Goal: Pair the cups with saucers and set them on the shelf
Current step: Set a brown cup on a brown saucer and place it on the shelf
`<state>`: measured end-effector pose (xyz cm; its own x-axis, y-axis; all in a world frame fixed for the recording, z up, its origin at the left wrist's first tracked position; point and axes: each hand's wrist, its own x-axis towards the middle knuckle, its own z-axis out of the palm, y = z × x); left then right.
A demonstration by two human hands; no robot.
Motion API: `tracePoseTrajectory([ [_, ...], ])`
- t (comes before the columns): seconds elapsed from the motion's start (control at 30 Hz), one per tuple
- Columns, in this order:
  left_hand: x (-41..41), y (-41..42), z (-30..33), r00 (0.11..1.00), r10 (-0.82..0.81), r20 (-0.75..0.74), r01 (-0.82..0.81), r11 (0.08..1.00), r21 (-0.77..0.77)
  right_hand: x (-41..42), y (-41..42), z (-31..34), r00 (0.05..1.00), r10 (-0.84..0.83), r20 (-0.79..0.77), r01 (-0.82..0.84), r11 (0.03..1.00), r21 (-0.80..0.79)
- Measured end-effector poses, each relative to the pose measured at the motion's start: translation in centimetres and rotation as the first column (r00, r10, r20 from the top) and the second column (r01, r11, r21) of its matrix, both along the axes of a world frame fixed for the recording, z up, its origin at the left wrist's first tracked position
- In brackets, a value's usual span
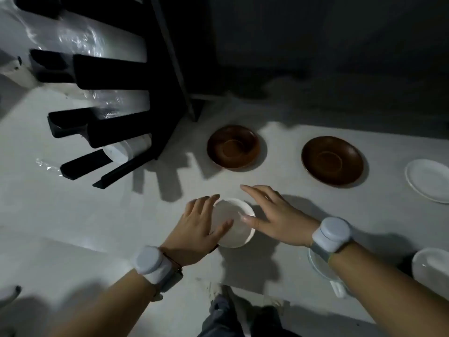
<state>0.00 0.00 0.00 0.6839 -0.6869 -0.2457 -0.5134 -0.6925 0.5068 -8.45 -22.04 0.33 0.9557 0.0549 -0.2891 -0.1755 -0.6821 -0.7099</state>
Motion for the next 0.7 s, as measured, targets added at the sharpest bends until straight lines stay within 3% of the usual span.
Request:
tracePoseTrajectory([
  [0.23,0.2,2.2,-2.3,0.954,0.002,-0.301,-0.052,0.986,-0.158,0.1,2.7,-2.2,0.989,-0.089,-0.118,0.108,0.98,0.166],
  [0.43,-0.1,2.9,-3.2,0.928,0.007,-0.372,-0.132,0.941,-0.311,-0.1,4.4,-3.0,0.952,-0.273,-0.138,0.304,0.898,0.317],
  [0.7,1.5,2.4,-2.3,0.886,0.003,-0.464,-0.175,0.929,-0.326,0.1,4.9,-1.9,0.899,-0.41,-0.152,0.437,0.817,0.377],
])
